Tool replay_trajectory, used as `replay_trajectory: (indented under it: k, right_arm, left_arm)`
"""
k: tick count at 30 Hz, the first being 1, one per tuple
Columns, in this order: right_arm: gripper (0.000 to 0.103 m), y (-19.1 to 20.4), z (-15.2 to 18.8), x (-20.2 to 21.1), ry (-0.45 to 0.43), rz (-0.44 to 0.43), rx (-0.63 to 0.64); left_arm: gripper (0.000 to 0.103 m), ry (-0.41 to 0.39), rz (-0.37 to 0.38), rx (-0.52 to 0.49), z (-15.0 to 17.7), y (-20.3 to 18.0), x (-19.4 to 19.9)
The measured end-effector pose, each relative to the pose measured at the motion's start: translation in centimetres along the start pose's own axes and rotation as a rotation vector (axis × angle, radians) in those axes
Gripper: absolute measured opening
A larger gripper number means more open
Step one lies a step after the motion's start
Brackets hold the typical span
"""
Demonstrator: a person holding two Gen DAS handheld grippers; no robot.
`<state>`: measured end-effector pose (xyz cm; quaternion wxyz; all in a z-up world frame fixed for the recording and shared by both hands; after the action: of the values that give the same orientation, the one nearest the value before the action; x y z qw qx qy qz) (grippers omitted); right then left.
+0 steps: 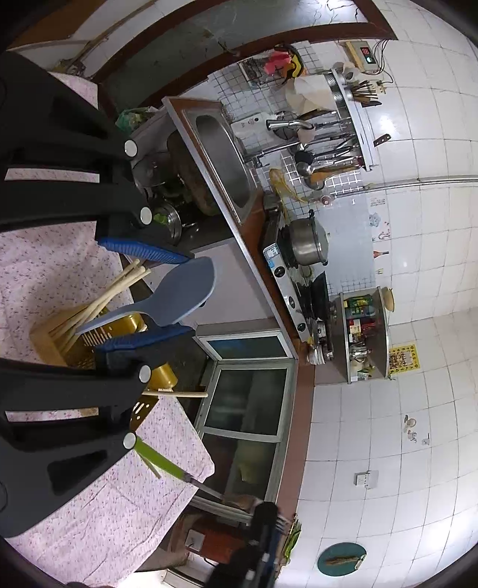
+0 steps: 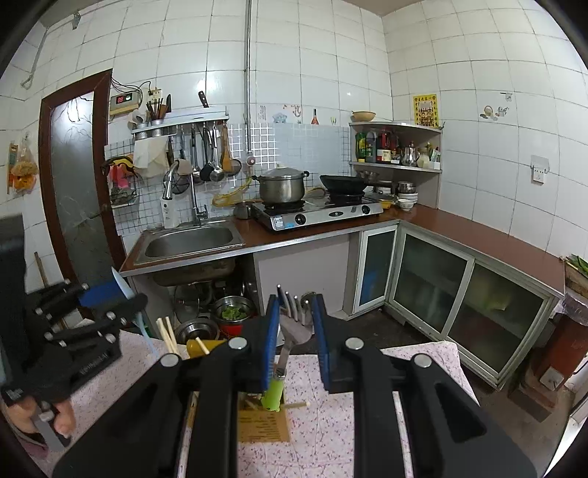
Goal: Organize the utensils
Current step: 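Lower the held blue spoon and green fork into the yellow holder, then open both tools to release the spoon and fork into the holder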
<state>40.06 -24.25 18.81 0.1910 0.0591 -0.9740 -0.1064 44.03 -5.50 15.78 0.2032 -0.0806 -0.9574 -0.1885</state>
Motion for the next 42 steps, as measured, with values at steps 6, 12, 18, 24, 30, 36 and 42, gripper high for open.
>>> replay_trajectory:
  k: [6, 12, 18, 24, 30, 36, 42]
  right_arm:
    - [0.019, 0.5, 0.7, -2.6, 0.031, -0.003, 0.016]
    - [0.019, 1.5, 2.8, -5.7, 0.095, 0.006, 0.074]
    - [0.014, 2.1, 6.2, -9.1, 0.175, 0.038, 0.118]
    - [0.027, 1.1, 8.2, -9.8, 0.207, -0.003, 0.028]
    - [0.066, 0.3, 9.0, -5.1, 0.131, -0.008, -0.009]
    - [0.082, -0.3, 12.4, 1.3, 0.043, -0.004, -0.030]
    - [0.095, 0.9, 17.6, 8.4, -0.051, -0.024, -0.024]
  left_arm:
    - [0.034, 0.010, 0.035, -0.013, 1.4, -1.2, -2.8]
    - [0.034, 0.063, 0.070, -0.009, 4.3, -2.2, -5.1]
    - [0.034, 0.103, 0.097, 0.043, 7.6, -2.5, -6.4]
    - [0.052, 0.082, 0.121, 0.154, 9.4, -1.3, -4.6]
    - [0.083, 0.023, 0.067, 0.198, 11.0, 0.9, 2.3]
    - [0.098, -0.031, -0.024, 0.243, 14.4, 2.1, 9.8]
    - [0.098, -0.047, -0.047, 0.249, 18.6, 0.3, 15.8]
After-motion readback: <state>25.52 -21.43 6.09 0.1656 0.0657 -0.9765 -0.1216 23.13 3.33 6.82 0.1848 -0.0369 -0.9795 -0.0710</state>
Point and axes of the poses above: each gripper's, at about its wrist camera, not at the fingertips, and x roughly against the way its jaws point, y to its left, z to its underside, the point moved 4 cm from there along -x, roughly the way its jaws point, and after that the axes turned 11 degrees about -x, right-handed, at the moved point
